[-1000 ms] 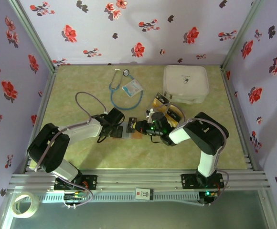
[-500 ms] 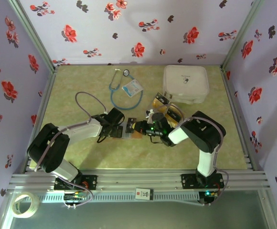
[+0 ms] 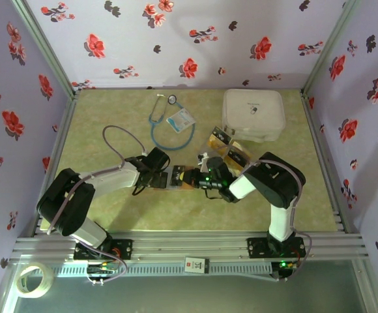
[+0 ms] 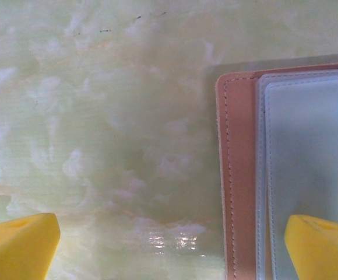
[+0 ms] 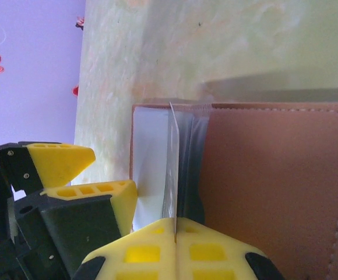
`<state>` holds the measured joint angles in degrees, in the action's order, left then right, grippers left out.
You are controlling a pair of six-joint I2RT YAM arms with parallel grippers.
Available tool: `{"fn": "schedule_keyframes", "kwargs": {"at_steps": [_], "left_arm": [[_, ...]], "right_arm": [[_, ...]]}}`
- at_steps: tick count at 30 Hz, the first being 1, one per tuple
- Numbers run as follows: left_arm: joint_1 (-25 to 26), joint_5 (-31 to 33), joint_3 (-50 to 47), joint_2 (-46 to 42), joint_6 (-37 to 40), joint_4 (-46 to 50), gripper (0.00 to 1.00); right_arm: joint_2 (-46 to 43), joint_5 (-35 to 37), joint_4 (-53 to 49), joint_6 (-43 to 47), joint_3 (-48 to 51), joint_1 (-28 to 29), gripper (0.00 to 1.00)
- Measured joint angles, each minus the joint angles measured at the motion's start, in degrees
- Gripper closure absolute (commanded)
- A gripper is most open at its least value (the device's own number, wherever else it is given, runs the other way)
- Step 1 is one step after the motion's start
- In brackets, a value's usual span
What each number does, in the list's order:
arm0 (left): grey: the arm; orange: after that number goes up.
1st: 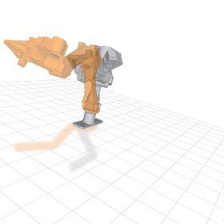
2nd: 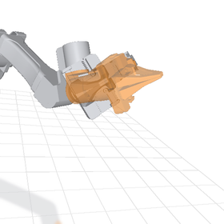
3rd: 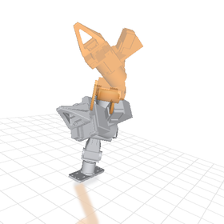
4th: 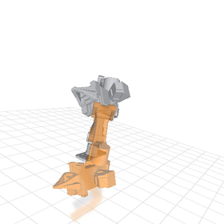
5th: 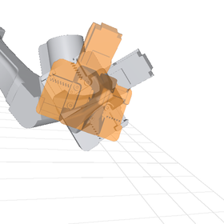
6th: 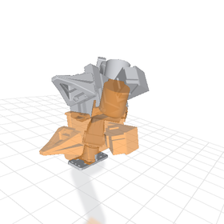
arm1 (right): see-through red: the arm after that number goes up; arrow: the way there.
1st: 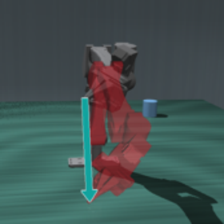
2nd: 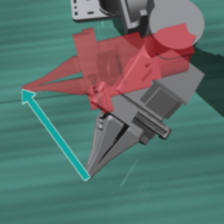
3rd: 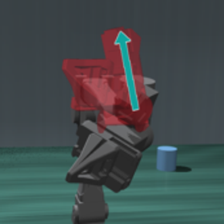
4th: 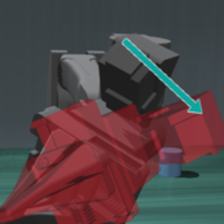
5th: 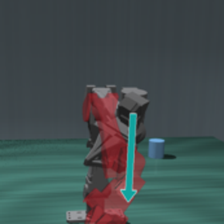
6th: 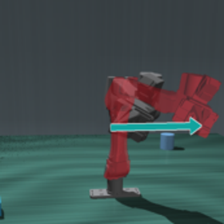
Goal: Put the credit cards into the card holder
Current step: Insert the credit card into the card slot.
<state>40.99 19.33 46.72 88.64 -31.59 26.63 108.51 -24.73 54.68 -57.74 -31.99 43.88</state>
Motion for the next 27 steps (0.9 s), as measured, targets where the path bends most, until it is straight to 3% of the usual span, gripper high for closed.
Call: {"fn": "schedule_keyframes", "kwargs": {"at_steps": [27], "left_arm": [[0.00,0.04,0.00,-0.11,0.02,0.02,0.00]], "right_arm": [[0.79,-3.87,-1.88,-0.76,-0.68,-0.39,1.00]]}}
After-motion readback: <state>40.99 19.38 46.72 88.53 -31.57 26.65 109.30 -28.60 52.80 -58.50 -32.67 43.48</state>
